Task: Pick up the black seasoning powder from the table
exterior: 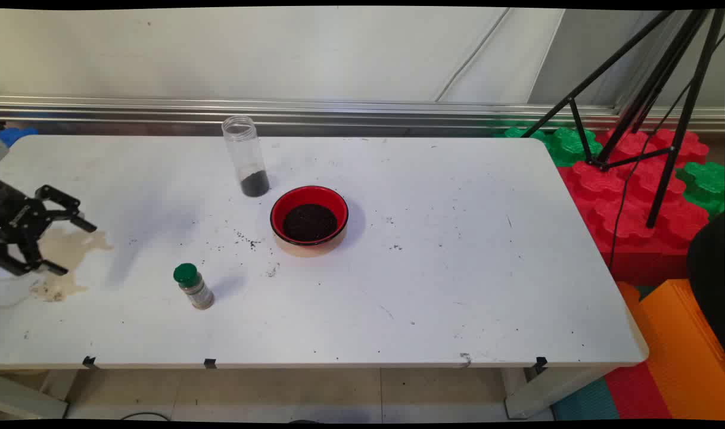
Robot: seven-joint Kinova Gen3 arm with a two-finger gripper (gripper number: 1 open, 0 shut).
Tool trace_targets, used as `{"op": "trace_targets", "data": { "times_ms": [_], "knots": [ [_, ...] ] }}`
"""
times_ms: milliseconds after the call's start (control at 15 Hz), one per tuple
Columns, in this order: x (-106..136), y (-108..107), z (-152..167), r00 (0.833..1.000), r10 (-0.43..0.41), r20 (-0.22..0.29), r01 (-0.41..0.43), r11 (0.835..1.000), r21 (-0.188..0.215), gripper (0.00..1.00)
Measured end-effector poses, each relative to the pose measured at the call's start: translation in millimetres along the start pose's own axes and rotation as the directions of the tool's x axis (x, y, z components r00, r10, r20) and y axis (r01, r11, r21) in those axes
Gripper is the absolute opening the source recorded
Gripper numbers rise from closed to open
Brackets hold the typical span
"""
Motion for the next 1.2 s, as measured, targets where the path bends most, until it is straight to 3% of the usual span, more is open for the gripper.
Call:
{"op": "trace_targets", "data": {
  "times_ms": [533,1200],
  "knots": [
    [41,-18,8,0.994,-0.111,-0.018,0.113,0.988,0.109,1.00],
    [77,-41,24,0.970,-0.233,-0.063,0.242,0.947,0.213,1.00]
  ]
}}
